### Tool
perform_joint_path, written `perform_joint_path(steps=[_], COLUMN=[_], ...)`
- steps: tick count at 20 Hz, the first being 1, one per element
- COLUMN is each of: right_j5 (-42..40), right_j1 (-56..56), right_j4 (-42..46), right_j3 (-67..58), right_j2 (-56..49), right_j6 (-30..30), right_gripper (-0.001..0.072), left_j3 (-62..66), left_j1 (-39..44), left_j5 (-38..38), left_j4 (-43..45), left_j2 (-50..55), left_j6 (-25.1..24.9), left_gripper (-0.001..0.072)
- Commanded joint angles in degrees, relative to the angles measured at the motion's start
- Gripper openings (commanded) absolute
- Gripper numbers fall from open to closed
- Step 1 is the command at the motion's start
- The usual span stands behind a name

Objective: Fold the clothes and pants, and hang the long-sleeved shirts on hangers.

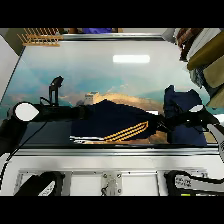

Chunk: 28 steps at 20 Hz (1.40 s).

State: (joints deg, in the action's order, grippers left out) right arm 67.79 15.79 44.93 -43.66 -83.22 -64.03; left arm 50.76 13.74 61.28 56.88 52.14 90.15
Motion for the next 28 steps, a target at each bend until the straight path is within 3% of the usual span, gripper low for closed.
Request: perform_joint_path(steps=[1, 6, 7, 9, 10, 12, 14, 18, 21, 28], right_j5=[-1.4, -3.4, -3.4, -3.3, -3.3, -3.3, -3.3, -3.4, -6.2, -30.6], right_j1=[-0.7, -4.2, -4.9, -6.0, -6.3, -6.4, -6.3, -5.7, -3.0, 5.9], right_j4=[-4.1, -5.4, -6.6, -9.9, -11.9, -15.3, -16.5, -16.5, -16.5, -16.5], right_j3=[0.1, 0.1, 0.1, 0.1, 0.1, 0.1, -0.4, -6.4, -17.6, -36.8], right_j2=[-3.1, -3.4, -3.4, -3.4, -3.4, -3.1, -2.1, 1.6, 2.7, 2.9], right_j6=[3.3, 3.9, 5.3, 8.4, 9.3, 11.9, 12.0, 10.4, 4.2, -9.7], right_gripper=[0.0716, 0.0705, 0.0581, 0.0061, 0.0019, 0.0018, 0.0018, 0.0017, 0.0017, 0.0017], left_j3=[0.0, 0.0, 0.0, 0.0, 0.0, 0.0, 0.0, 0.0, 0.0, 0.0], left_j1=[1.7, 1.7, 1.7, 1.7, 1.7, 1.7, 1.7, 1.7, 1.7, 1.7], left_j5=[-2.4, -2.5, -2.4, -2.3, -2.3, -2.3, -1.7, -1.8, -1.9, -1.9], left_j4=[0.1, 0.1, 0.1, 0.0, 0.0, 0.0, 0.1, 0.1, 0.1, 0.1], left_j2=[0.5, 0.5, 0.5, 0.5, 0.5, 0.5, 0.5, 0.5, 0.5, 0.5], left_j6=[1.3, 2.3, 2.3, 2.3, 2.3, 2.4, 2.3, 2.3, 2.3, 2.3], left_gripper=[0.0621, 0.0621, 0.0621, 0.0620, 0.0620, 0.0583, 0.0023, 0.0008, 0.0008, 0.0008])
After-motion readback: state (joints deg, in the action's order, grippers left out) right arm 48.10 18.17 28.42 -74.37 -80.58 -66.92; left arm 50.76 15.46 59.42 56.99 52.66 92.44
